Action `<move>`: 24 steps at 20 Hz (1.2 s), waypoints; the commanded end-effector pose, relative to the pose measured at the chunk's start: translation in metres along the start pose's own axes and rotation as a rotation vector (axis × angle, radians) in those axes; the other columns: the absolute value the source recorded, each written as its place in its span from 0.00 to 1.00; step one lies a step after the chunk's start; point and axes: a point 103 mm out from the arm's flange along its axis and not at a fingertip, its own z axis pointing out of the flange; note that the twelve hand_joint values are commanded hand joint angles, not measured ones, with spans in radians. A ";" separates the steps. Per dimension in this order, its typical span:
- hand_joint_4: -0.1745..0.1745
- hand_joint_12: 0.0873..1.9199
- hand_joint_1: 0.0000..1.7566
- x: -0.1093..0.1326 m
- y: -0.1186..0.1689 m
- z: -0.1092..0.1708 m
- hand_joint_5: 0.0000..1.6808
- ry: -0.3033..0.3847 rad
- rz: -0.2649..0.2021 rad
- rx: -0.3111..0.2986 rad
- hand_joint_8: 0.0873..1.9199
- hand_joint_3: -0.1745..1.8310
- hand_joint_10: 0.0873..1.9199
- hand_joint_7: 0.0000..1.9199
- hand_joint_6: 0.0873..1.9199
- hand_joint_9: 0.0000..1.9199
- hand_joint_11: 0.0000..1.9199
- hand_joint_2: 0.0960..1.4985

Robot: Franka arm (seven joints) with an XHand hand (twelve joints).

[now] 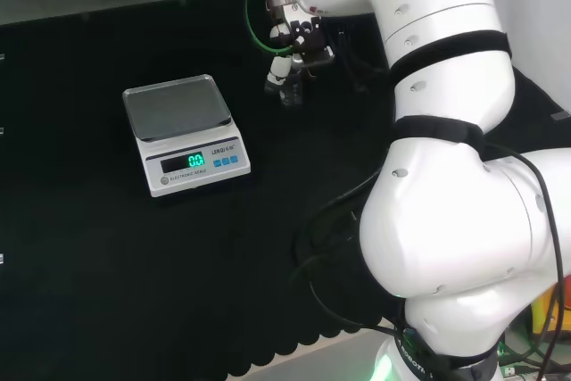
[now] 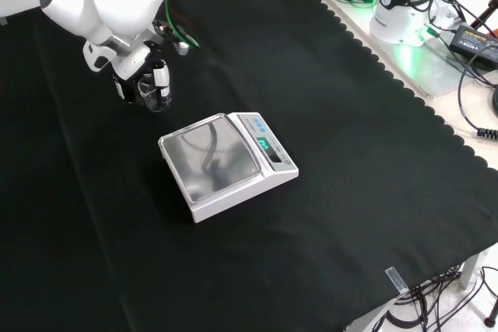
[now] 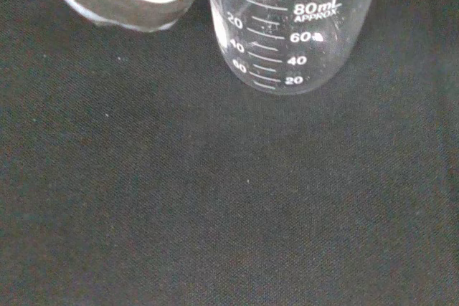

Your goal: Pick up the beaker.

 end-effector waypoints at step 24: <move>0.00 0.24 0.62 0.034 -0.075 -0.071 0.60 -0.007 -0.008 -0.216 0.26 0.35 0.01 0.66 0.23 0.87 0.84 0.47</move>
